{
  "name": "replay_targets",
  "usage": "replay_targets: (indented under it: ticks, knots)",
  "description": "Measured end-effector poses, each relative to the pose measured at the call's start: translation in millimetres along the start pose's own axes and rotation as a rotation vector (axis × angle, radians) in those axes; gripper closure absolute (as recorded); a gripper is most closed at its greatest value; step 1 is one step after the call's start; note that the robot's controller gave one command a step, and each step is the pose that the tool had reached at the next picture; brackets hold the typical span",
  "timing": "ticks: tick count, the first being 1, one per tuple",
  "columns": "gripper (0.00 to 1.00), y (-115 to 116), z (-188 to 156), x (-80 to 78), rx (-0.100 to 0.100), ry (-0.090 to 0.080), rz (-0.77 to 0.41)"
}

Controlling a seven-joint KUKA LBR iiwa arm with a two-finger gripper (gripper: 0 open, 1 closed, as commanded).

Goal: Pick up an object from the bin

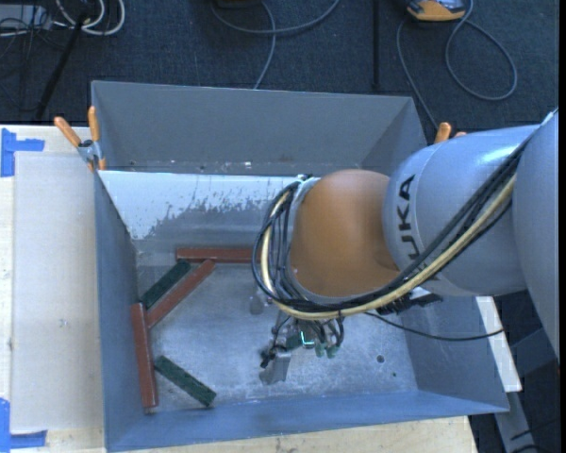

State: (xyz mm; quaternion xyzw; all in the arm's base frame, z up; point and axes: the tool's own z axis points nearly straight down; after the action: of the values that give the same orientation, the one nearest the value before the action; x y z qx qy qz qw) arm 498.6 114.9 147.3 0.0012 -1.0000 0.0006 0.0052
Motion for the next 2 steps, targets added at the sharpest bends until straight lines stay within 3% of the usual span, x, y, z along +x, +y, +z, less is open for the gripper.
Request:
replay_targets:
  ticks: [1,2]
  knots:
    - [0.00,-49.3,82.3,-8.1,0.002,-0.001,-0.059]
    - [0.00,-48.8,82.8,-8.0,-0.001,-0.008,-0.057]
